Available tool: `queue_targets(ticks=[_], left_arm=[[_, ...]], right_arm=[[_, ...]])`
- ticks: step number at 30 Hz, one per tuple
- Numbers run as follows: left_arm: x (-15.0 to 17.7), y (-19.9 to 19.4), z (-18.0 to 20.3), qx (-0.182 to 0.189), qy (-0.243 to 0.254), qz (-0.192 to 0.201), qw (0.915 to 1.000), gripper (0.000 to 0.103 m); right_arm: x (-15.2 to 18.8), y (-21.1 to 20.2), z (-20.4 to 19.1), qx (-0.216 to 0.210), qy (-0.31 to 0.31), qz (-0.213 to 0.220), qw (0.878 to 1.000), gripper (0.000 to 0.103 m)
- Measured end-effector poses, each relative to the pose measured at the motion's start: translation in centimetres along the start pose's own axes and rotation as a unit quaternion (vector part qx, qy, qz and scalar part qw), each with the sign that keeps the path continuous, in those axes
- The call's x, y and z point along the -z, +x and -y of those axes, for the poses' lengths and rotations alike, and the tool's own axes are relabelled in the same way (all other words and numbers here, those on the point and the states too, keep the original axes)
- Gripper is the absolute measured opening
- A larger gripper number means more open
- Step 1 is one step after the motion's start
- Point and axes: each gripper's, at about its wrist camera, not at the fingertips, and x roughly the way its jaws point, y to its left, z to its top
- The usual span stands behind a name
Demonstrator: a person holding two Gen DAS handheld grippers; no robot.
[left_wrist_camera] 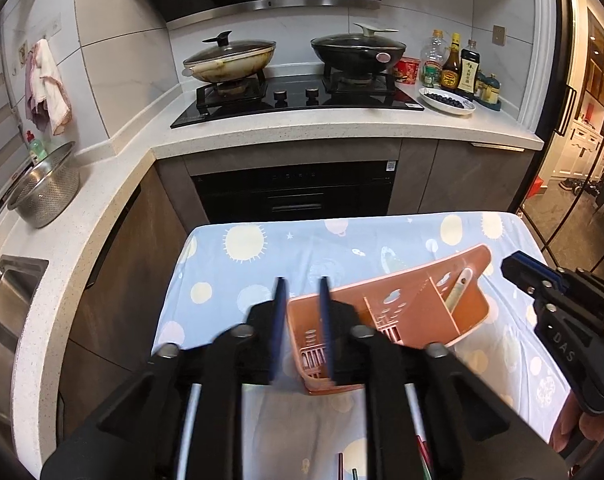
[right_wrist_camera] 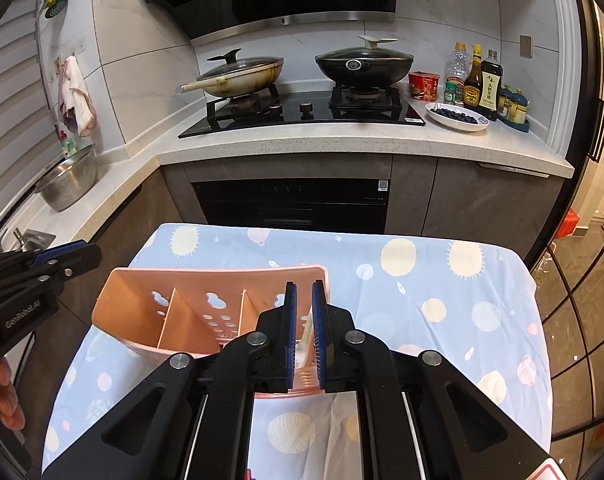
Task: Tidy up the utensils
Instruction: 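Open both tools over the pink holder to drop the spoons in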
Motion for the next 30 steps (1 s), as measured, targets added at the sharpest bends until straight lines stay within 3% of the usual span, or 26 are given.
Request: queue_targets(ticks=[15, 21, 30], left_arm=[[1.6, -2.6, -0.4, -0.009, 0.000, 0.020, 0.9998, 0.029], [4.7, -5.0, -0.2, -0.006, -0.002, 0.025, 0.9997, 0.030], [12.5, -7.7, 0.4, -0.001, 0.002, 0.002, 1.0000, 0.030]], right_arm=[[3.0, -3.1, -0.4, -0.003, -0.002, 0.003, 1.000, 0.009], [6.7, -6.4, -0.6, -0.010, -0.003, 0.003, 1.000, 0.017], [14.9, -10.8, -0.5, -0.009, -0.004, -0.034, 0.999, 0.018]])
